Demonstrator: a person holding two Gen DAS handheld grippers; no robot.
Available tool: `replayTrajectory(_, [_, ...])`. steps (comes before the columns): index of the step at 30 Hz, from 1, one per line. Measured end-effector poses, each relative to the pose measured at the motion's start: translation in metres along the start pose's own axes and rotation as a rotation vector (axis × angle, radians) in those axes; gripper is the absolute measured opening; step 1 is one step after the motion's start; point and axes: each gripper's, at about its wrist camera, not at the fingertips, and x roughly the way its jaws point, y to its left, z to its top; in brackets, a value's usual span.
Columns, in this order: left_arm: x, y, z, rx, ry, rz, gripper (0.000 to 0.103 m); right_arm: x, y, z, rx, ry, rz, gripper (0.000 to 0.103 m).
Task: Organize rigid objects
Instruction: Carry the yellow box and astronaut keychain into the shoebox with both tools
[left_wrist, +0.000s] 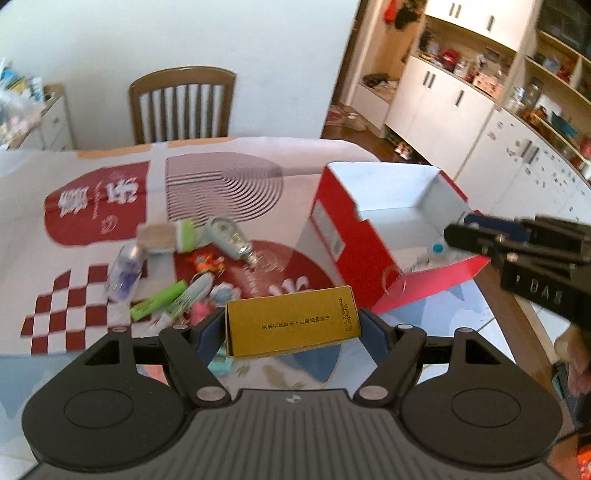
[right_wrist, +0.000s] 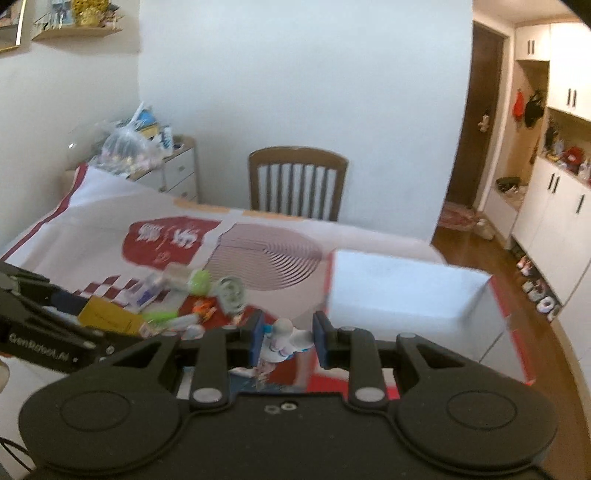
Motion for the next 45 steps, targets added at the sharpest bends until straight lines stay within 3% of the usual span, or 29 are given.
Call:
replayTrajectory(13, [0.048, -0.073, 0.069, 0.085, 0.006, -0.032, 0.076, 0.018, -0.091, 0.021, 0.028, -0.025, -0.072, 0.027])
replayTrajectory(25, [0.150, -0.131, 0.123, 0.066, 0.046, 0.022, 0.076, 0.080, -0.176, 0.008, 0.033, 0.053, -0.063, 0.027])
replayTrajectory(35, [0.232, -0.147, 0.140, 0.021, 0.134, 0.078, 0.076, 0.132, -0.206, -0.007, -0.009, 0.131, -0.042, 0.027])
replayTrajectory(42, [0.276, -0.155, 0.140, -0.009, 0.198, 0.114, 0.076, 0.159, -0.202, -0.023, -0.056, 0.216, -0.002, 0.027])
replayTrajectory(45, [0.292, -0.164, 0.141, 0.033, 0.220, 0.121, 0.076, 0.161, -0.196, -0.028, -0.106, 0.252, 0.018, 0.027])
